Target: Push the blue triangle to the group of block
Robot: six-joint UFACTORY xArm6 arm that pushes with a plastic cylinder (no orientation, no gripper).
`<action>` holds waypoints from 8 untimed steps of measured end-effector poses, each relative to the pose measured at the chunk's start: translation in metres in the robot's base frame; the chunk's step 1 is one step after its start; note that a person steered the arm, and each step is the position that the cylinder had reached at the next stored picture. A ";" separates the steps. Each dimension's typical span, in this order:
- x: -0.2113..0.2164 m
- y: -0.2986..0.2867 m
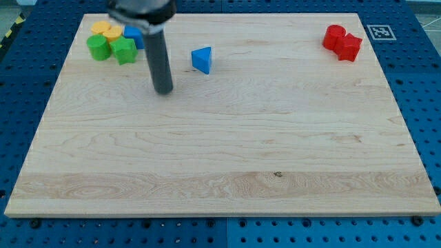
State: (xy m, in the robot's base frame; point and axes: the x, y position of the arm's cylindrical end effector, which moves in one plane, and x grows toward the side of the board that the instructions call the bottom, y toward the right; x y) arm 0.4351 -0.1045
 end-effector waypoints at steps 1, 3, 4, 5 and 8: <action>0.032 0.031; -0.046 0.159; -0.054 0.155; -0.083 0.149; -0.092 0.087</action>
State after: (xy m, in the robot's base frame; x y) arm 0.3432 -0.0179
